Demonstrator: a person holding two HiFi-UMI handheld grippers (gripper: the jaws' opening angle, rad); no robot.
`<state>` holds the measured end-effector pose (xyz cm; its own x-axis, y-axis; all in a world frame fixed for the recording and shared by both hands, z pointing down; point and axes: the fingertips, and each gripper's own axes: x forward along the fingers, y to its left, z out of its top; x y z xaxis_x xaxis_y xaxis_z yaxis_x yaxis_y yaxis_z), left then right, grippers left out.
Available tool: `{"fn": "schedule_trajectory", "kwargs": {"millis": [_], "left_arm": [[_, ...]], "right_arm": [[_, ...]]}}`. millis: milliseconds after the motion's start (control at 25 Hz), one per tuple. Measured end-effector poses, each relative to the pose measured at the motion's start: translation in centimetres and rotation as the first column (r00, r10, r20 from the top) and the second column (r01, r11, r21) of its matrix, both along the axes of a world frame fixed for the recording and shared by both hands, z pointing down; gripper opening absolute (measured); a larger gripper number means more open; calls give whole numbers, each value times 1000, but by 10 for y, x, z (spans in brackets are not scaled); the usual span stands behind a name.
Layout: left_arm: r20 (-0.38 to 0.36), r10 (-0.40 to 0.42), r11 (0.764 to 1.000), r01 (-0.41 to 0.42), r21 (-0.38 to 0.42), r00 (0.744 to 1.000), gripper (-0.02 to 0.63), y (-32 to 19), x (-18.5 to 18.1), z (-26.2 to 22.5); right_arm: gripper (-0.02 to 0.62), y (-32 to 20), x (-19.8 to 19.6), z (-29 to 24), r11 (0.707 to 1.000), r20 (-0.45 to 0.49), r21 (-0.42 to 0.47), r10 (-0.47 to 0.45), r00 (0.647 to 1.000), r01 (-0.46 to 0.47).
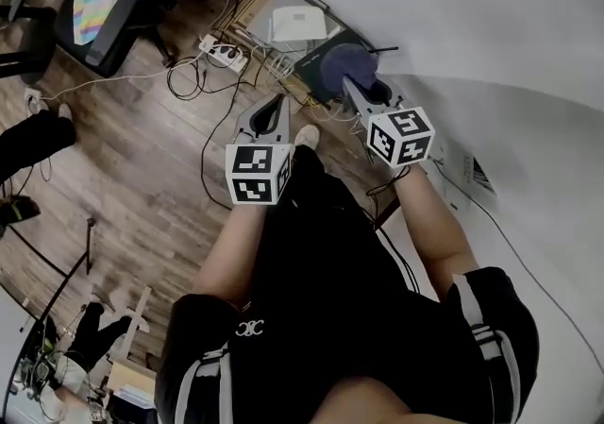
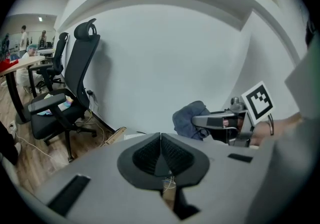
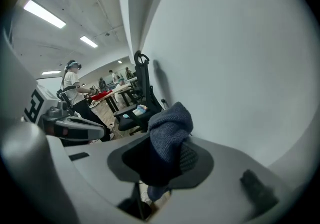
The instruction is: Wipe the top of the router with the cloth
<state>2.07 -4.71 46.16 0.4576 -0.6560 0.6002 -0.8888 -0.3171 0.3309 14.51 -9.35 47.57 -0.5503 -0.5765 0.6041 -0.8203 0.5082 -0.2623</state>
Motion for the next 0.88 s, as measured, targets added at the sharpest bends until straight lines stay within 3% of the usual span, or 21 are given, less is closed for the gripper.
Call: {"fn": "schedule_trajectory", "kwargs": {"millis": [200, 520, 720, 880], "left_arm": [[14, -9, 999, 9, -40, 1000, 15, -2, -12, 56], [-7, -19, 996, 18, -90, 1000, 14, -17, -30, 140], [-10, 3, 995, -4, -102, 1000, 14, -21, -34, 182], [-21, 25, 991, -27, -128, 999, 14, -17, -36, 209]], "right_arm": [[110, -8, -4, 59, 997, -31, -57, 50, 998, -52], [110, -28, -14, 154, 983, -49, -179, 23, 999, -31], [110, -38, -21, 205, 972, -107, -229, -74, 992, 48], [110, -38, -27, 251, 945, -193, -301, -194, 962, 130]]}}
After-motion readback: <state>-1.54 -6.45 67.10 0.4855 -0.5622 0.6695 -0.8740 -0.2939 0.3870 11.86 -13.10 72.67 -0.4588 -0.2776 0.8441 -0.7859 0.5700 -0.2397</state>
